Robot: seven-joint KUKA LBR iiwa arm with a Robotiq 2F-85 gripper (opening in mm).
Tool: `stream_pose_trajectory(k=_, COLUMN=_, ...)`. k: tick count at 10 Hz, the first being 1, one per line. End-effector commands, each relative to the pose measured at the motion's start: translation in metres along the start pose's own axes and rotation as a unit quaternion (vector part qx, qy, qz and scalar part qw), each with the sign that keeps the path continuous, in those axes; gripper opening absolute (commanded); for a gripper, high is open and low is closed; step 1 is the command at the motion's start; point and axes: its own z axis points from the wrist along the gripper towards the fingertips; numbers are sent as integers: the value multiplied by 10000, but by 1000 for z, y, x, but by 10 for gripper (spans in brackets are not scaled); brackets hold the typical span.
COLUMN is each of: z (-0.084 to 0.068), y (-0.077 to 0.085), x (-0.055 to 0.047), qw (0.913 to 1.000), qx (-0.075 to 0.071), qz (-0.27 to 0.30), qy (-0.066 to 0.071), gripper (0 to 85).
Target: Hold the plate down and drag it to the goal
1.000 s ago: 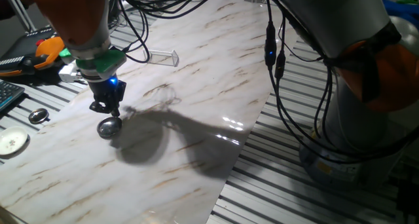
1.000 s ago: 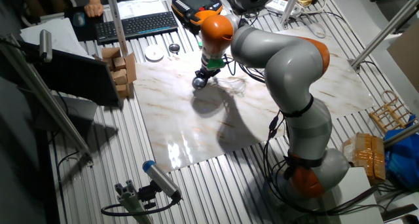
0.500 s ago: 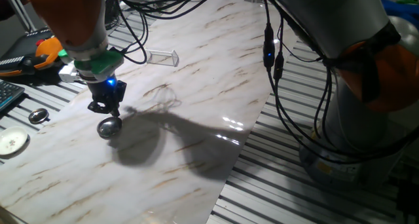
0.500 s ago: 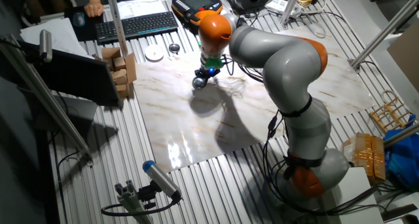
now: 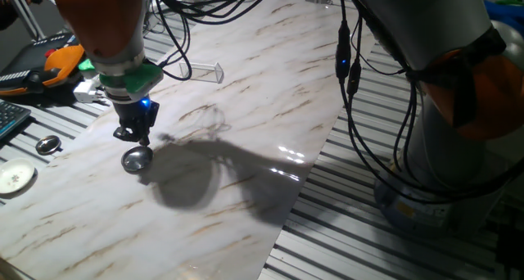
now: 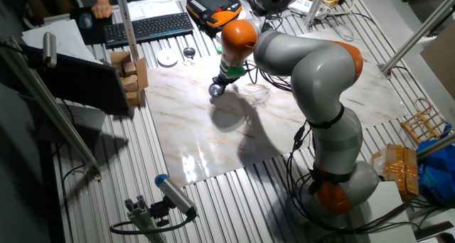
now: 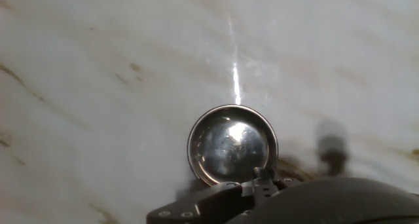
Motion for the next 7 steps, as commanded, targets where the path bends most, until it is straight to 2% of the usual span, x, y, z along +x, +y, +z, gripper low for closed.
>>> stream_pose_trajectory(k=1, z=0, y=-1, x=0, qw=10000, qx=-2, qz=-14, qy=42, gripper=0)
stream_pose_trajectory(k=3, z=0, y=0, x=0, qw=10000, qx=-49, qz=-11, qy=56, gripper=0)
stream_pose_trajectory(k=6, z=9, y=4, x=-2, qw=9999, qx=6, qz=131, qy=-50, gripper=0)
stream_pose_trajectory(k=7, z=13, y=5, x=-4, qw=9999, qx=90, qz=124, qy=-74, gripper=0)
